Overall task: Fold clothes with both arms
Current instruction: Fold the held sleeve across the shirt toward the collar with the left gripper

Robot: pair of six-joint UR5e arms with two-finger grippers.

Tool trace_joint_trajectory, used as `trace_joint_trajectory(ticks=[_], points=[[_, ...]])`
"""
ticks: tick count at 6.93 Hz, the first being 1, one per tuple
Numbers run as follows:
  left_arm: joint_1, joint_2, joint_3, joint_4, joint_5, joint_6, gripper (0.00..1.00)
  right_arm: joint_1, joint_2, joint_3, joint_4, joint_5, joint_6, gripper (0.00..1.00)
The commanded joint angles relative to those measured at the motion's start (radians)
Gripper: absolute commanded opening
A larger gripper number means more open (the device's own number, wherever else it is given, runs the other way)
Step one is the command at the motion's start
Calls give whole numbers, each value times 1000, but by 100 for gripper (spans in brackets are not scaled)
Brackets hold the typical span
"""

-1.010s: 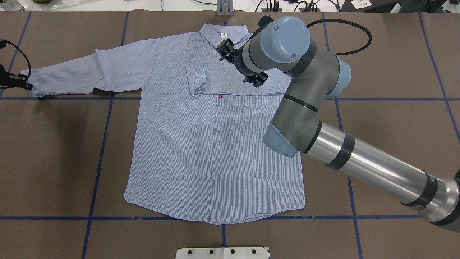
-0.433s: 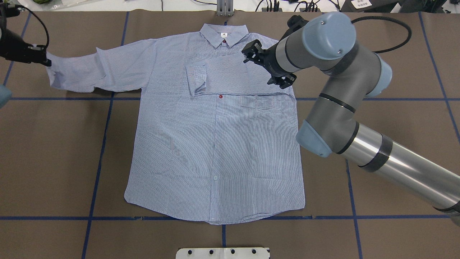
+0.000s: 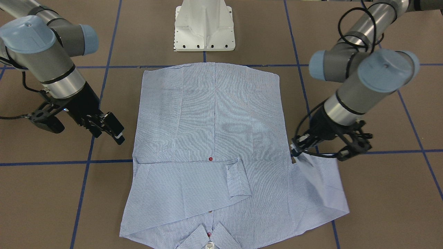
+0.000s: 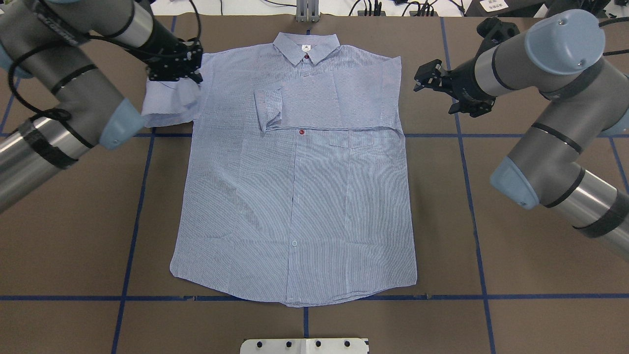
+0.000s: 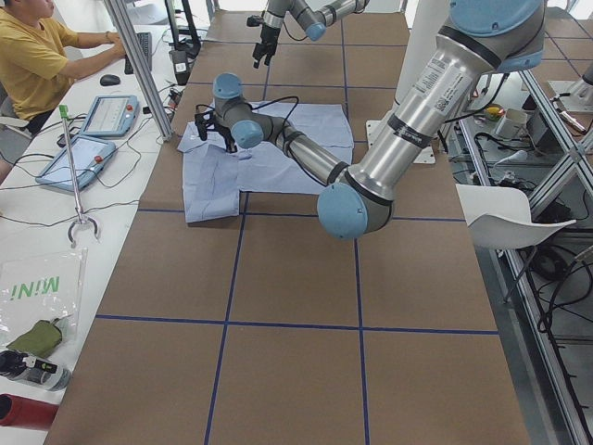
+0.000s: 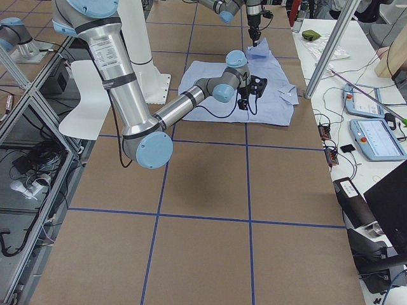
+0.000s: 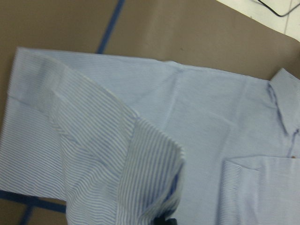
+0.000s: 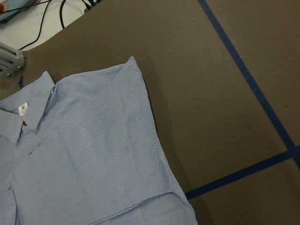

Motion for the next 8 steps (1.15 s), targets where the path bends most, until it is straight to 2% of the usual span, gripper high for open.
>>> trace_joint_trajectory(ticks=[1,3,4,8], points=[[116,-193,128,-10,83,-218,0,39,-89,34,4,26,-82,100],[172,-333,269,-45,130,-344,0,45,-117,39,11,23,-105,100],[187,-355,320,-90,144,-371,0,46,-119,39,10,20,-105,100],[238,-387,374,-142,213,-426,0,46,-172,40,15,14,-136,100]])
